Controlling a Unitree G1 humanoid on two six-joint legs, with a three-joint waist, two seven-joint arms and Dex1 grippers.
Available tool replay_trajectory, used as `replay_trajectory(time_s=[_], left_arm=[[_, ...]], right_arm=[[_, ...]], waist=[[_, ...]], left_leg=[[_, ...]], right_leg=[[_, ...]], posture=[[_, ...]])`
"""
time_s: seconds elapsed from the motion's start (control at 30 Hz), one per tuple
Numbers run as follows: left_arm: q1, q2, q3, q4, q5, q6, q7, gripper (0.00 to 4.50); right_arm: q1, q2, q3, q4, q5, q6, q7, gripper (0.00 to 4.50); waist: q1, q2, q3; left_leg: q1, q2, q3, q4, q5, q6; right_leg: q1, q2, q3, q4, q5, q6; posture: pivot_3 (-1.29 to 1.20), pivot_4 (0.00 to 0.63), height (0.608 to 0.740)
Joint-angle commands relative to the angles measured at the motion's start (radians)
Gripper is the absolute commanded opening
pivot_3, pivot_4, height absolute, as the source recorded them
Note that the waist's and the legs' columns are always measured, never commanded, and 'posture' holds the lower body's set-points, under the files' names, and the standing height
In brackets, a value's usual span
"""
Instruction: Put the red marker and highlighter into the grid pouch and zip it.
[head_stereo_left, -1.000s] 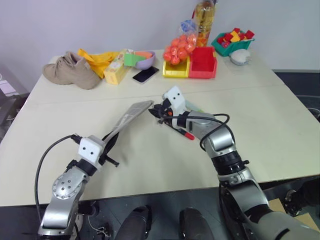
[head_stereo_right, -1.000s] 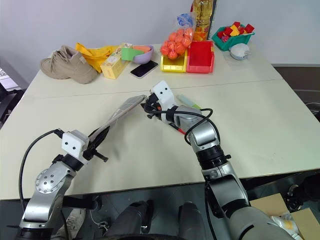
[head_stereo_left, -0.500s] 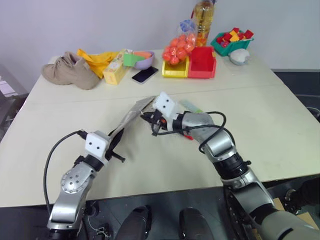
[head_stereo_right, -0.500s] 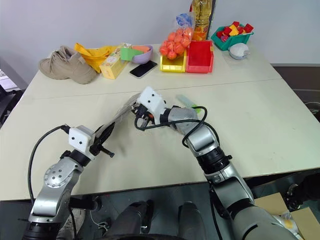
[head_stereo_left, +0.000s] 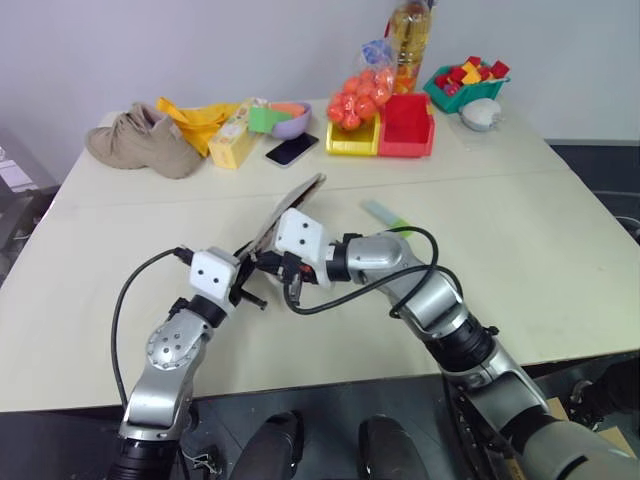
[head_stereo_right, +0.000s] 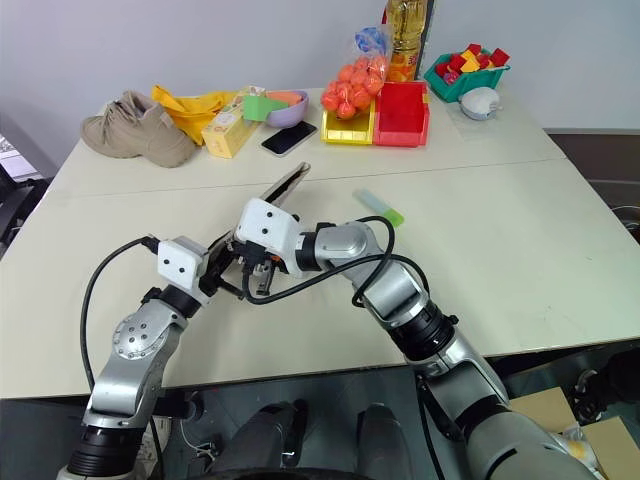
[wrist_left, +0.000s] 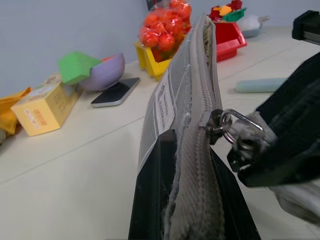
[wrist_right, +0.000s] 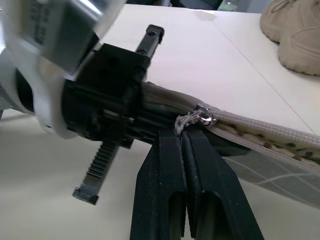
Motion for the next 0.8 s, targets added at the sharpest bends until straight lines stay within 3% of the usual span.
replay_trajectory(time_s=[0.03,0.07,0.17,0.33,0.63,0.7,0.8], left_arm=[[-0.019,-0.005,0.011,0.002,0.021,0.006,0.032,0.0],[-0.022,-0.007,0.011,0.004,0.025,0.006,0.035,0.0],[-0.02,-0.012,0.021,0.002,0.033,0.008,0.049,0.0],[-0.022,-0.006,0.051,0.001,0.038,0.025,0.085,0.0],[-0.055,0.043,0.091,0.046,0.024,0.033,0.064,0.0],[-0.064,0.055,0.094,0.06,0.019,0.03,0.053,0.0],[-0.082,0.073,0.098,0.087,0.013,0.021,0.036,0.0]], right_arm=[[-0.016,0.015,-0.002,-0.059,0.03,-0.012,0.027,0.05],[-0.013,0.013,-0.012,-0.054,0.035,-0.013,0.028,0.05],[-0.01,-0.001,-0.041,-0.042,0.041,-0.01,0.027,0.93],[0.011,-0.081,-0.154,-0.012,0.063,-0.017,0.021,3.49],[0.071,-0.21,-0.282,0.085,0.058,-0.057,0.005,3.49],[0.079,-0.226,-0.3,0.104,0.063,-0.047,-0.002,4.31],[0.102,-0.249,-0.326,0.118,0.055,-0.031,-0.029,4.44]], waist=[[0.0,0.0,0.0],[0.0,0.0,0.0],[0.0,0.0,0.0],[0.003,0.0,0.0],[0.0,0.0,0.0],[0.001,0.0,0.0],[0.001,0.0,0.0]], left_leg=[[0.0,0.0,0.0,0.0,0.0,0.0],[0.0,0.0,0.0,0.0,0.0,0.0],[0.0,0.0,0.0,0.0,0.0,0.0],[0.0,0.0,0.0,0.0,0.0,0.0],[0.0,0.0,0.0,0.0,0.0,0.0],[0.0,0.0,0.001,0.0,0.0,0.0],[0.0,0.0,0.001,0.0,0.0,0.0]], right_leg=[[0.0,0.0,0.0,0.0,0.0,0.0],[0.0,0.0,0.0,0.0,0.0,0.0],[0.0,0.0,0.0,0.0,0.0,0.0],[0.0,0.0,0.0,0.0,0.0,0.0],[0.003,0.0,0.0,0.0,0.0,0.0],[0.003,0.0,0.0,0.0,0.0,0.0],[0.004,0.0,0.0,0.0,0.0,0.0]], posture=[[0.0,0.15,0.74],[0.0,0.15,0.74],[0.0,0.15,0.74],[0.0,0.15,0.74],[0.0,0.15,0.74],[0.0,0.15,0.74],[0.0,0.15,0.74]])
